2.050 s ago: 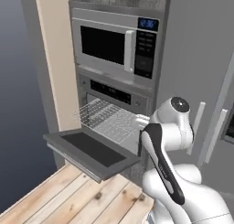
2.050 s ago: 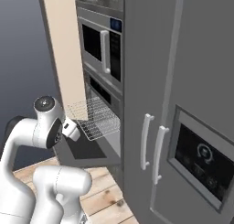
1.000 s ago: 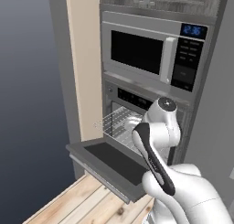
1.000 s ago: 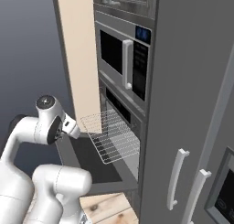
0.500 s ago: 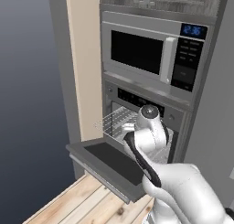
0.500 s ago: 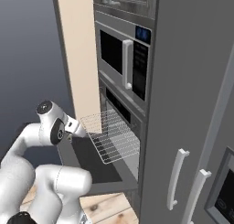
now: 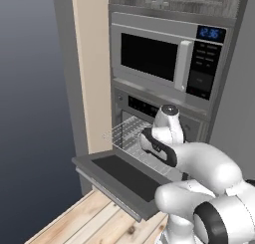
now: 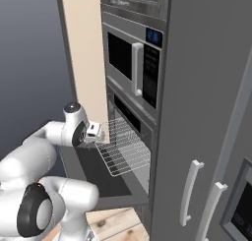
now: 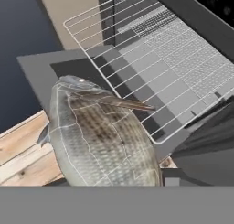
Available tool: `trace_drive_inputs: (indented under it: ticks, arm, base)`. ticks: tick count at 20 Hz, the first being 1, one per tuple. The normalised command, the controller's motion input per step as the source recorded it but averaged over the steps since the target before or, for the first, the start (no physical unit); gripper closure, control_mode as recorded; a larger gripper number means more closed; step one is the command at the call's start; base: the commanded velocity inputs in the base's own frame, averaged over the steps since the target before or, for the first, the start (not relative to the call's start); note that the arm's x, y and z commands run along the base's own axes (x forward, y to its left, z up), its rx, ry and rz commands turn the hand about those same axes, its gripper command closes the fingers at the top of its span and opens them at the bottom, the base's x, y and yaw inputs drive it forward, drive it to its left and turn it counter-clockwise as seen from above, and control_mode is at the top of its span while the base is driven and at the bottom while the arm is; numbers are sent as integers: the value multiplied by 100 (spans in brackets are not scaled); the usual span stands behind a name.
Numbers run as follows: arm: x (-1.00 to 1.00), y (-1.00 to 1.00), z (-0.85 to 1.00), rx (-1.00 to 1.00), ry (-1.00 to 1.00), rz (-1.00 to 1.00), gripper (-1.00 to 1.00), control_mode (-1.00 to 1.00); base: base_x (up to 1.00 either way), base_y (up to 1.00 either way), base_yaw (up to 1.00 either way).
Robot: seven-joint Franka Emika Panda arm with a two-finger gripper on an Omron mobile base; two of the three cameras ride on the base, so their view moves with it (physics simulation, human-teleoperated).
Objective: Place the fish on the top rack of the oven, and slide the tray back inside. Close the oven door.
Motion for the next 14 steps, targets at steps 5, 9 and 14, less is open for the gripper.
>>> trace_drive_inputs:
  ticks: [5, 9, 14]
  arm:
    - [22, 4, -49, -20, 1, 20, 100, -100]
    - [23, 4, -41, -20, 0, 14, 100, -100]
    - [46, 0, -22, -8, 4, 9, 100, -100]
  base:
    - [0, 0, 0]
    - [0, 0, 0]
    - [0, 0, 0]
